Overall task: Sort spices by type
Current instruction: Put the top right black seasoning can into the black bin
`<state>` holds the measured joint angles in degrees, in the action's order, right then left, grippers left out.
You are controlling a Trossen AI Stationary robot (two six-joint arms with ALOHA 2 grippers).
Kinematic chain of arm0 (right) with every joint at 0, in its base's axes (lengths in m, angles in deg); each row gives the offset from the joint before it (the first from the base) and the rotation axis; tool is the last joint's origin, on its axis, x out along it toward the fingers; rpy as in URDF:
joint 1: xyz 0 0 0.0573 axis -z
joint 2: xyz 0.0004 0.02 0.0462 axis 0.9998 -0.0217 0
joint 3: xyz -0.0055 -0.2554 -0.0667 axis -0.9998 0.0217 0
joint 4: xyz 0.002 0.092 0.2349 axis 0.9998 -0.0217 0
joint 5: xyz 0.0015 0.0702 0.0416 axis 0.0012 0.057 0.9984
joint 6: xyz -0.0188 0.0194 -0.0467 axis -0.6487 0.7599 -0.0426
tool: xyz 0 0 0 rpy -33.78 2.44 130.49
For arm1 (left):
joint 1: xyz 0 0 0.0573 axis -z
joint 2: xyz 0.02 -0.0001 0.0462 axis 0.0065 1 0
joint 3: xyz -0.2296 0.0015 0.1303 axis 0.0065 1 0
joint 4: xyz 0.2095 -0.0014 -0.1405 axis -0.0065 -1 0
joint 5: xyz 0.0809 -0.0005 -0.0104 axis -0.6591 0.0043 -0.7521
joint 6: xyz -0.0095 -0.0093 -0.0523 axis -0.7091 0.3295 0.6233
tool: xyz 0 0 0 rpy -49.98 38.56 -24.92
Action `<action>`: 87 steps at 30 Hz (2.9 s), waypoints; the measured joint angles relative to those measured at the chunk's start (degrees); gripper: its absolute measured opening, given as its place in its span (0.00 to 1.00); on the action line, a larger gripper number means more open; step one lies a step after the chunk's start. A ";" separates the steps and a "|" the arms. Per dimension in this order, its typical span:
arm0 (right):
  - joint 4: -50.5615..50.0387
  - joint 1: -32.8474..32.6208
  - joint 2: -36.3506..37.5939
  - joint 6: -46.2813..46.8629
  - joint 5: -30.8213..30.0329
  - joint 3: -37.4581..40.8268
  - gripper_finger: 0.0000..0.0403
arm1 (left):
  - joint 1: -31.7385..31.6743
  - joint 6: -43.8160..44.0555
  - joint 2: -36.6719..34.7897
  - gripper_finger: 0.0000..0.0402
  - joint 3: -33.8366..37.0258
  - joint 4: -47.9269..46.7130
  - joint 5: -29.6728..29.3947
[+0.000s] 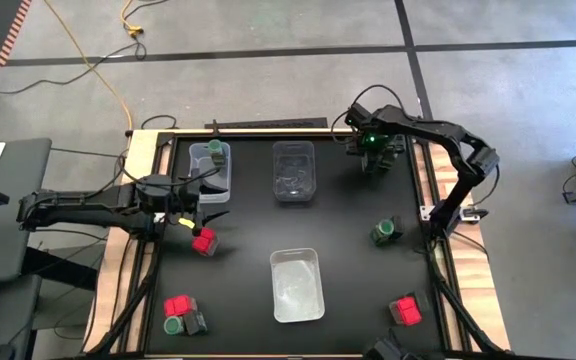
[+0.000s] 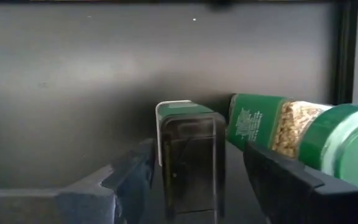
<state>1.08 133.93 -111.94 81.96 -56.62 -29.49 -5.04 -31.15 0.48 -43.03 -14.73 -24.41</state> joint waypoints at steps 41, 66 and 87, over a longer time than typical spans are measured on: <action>0.31 -0.59 -0.92 -5.43 1.60 -0.04 0.41 | 0.00 1.38 0.00 0.70 0.00 0.00 -0.59; -0.85 -2.63 5.79 -9.54 1.81 0.00 0.41 | 0.00 0.67 0.00 0.70 0.02 0.02 -0.61; 2.83 -14.90 5.83 -34.67 5.87 -24.67 0.41 | 0.02 1.40 0.00 0.70 0.02 0.02 -1.23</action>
<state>3.91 119.03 -106.11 47.28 -50.75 -54.16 -5.02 -29.75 0.48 -43.00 -14.70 -25.64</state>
